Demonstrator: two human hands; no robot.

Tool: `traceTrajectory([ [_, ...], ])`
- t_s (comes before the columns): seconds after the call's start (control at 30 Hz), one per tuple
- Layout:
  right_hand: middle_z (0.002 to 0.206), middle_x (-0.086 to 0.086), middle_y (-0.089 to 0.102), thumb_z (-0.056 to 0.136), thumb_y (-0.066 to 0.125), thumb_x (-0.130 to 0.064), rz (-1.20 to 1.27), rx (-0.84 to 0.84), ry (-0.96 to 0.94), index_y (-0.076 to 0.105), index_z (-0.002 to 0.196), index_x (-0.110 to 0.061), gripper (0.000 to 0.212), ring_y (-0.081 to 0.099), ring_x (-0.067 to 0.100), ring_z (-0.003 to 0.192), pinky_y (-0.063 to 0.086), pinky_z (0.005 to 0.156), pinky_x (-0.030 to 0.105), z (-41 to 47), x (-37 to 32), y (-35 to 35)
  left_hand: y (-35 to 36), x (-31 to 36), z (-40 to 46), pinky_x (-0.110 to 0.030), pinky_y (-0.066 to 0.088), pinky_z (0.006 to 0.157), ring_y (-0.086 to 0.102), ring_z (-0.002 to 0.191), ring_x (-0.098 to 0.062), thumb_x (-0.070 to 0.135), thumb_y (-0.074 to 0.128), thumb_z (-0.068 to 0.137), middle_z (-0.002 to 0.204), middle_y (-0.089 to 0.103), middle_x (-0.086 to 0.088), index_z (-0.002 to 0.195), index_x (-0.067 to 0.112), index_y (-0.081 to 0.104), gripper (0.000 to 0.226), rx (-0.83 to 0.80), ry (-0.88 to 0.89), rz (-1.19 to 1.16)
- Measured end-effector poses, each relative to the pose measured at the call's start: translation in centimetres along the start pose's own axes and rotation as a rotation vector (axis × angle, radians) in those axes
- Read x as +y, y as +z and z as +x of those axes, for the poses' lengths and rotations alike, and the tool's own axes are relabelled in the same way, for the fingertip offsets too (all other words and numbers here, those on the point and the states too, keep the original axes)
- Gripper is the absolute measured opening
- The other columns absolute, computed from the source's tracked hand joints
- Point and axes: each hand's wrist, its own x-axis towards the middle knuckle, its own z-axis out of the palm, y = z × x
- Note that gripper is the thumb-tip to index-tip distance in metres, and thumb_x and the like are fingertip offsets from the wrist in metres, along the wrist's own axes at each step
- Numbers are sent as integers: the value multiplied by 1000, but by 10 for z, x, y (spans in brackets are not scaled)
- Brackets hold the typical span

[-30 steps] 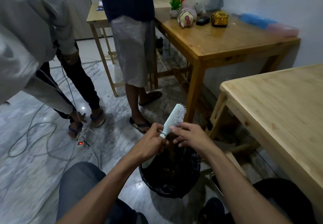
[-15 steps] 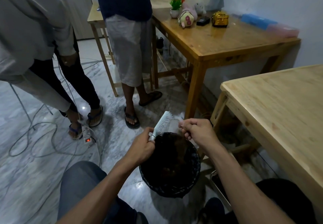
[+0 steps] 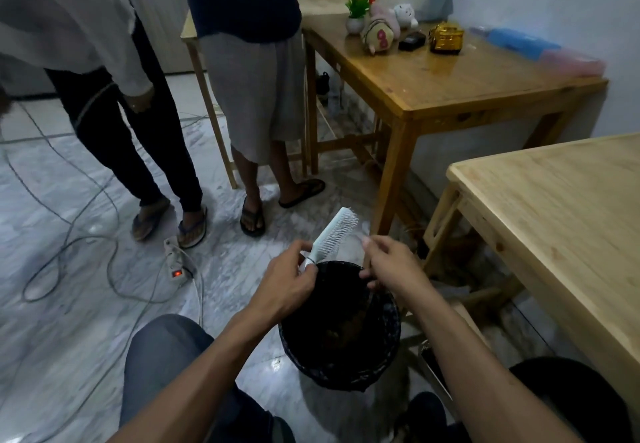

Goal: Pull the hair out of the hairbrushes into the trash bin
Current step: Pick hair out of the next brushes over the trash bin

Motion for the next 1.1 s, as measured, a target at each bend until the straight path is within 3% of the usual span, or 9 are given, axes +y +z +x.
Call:
traceTrajectory([
  [0.17, 118, 7, 71, 93, 73, -42, 289, -21, -37, 62, 135, -22, 47, 74, 16, 81, 57, 58, 21, 0, -16, -4, -1, 5, -2, -27, 48, 54, 68, 71, -22, 21, 57, 95, 89, 68, 2, 109, 30, 60, 17, 1, 40, -39],
  [0.27, 92, 8, 79, 84, 84, -32, 300, 122, -67, 75, 121, -13, 43, 71, 13, 67, 58, 61, 26, 5, -13, -3, 2, 1, -3, -33, 49, 54, 64, 63, -18, 28, 59, 86, 84, 69, -3, 103, 31, 64, 18, -26, 37, -103],
  [0.37, 75, -1, 79, 81, 81, -38, -60, 364, -244, 84, 96, -19, 25, 74, 19, 74, 62, 75, 42, 7, -6, -2, 4, -5, -5, -37, 48, 55, 58, 59, -16, 30, 55, 81, 78, 68, -9, 98, 28, 65, 20, -55, 33, -98],
  [0.5, 85, 6, 80, 90, 65, -29, -540, 535, -516, 83, 86, -17, 22, 72, 29, 81, 57, 72, 35, -10, -9, 9, 10, -10, -4, -43, 54, 68, 66, 75, -23, 27, 51, 85, 86, 70, -7, 106, 25, 64, 24, -94, 58, 84],
  [0.6, 87, 5, 80, 93, 64, -31, -484, 485, -476, 83, 90, -19, 23, 72, 27, 85, 51, 73, 33, -10, -12, 8, 12, -15, -1, -42, 51, 66, 64, 74, -24, 20, 51, 88, 84, 69, -8, 104, 22, 62, 20, -56, 31, 123],
  [0.7, 78, 1, 78, 92, 65, -37, -307, 446, -389, 83, 86, -20, 25, 71, 23, 78, 56, 75, 37, -3, -12, -1, 8, -20, 2, -34, 45, 60, 62, 72, -25, 22, 51, 86, 80, 68, -9, 103, 22, 62, 20, -2, -17, 129],
  [0.87, 83, 5, 77, 95, 56, -48, -317, 417, -323, 75, 80, -23, 36, 70, 28, 84, 57, 77, 40, 0, -10, -6, 7, -15, 7, -34, 46, 59, 63, 69, -23, 29, 48, 79, 77, 68, -6, 101, 24, 62, 26, 4, -11, 112],
  [1.0, 86, 13, 77, 95, 27, -64, -310, 311, -214, 76, 84, -16, 69, 71, 36, 88, 57, 86, 48, 0, -9, 0, 11, -8, 7, -34, 46, 58, 64, 71, -24, 18, 56, 88, 75, 68, -6, 101, 22, 64, 16, 31, 34, 129],
  [1.1, 93, 14, 76, 91, 18, -75, -292, 253, -119, 74, 101, -12, 85, 72, 34, 92, 57, 86, 46, -2, -11, -2, 8, -3, 4, -39, 49, 63, 64, 73, -22, 27, 53, 83, 78, 68, -6, 103, 23, 64, 23, 28, 66, 133],
])
